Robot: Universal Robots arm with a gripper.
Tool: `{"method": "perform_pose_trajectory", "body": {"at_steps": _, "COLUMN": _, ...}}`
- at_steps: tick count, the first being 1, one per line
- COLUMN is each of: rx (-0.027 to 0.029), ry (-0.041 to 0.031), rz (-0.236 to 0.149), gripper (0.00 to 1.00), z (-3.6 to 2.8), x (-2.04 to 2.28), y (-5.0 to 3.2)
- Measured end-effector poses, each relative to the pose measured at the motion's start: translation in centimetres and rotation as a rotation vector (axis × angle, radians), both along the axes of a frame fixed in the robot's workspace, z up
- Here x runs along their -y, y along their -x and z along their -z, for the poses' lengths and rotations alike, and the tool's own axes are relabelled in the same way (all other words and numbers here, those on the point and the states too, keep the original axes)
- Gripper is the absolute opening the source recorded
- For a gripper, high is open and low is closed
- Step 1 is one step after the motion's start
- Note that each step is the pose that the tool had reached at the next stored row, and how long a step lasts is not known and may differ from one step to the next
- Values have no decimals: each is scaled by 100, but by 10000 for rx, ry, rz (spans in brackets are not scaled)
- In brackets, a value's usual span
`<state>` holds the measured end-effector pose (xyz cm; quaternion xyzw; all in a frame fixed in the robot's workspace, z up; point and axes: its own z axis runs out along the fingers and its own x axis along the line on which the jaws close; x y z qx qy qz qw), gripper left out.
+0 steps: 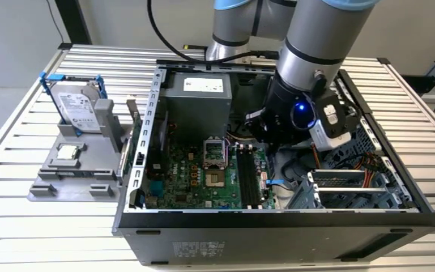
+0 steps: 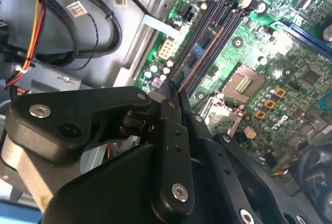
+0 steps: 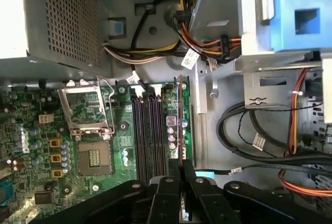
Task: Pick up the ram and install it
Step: 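Insert the ram into the slot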
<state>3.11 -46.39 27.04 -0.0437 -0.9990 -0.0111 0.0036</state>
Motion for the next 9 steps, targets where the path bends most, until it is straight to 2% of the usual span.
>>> {"method": "perform_pose_trajectory", "body": {"at_steps": 9, "rx": 0, "ry": 11, "rz": -58, "gripper": 0, "z": 146, "x": 18, "y": 47}}
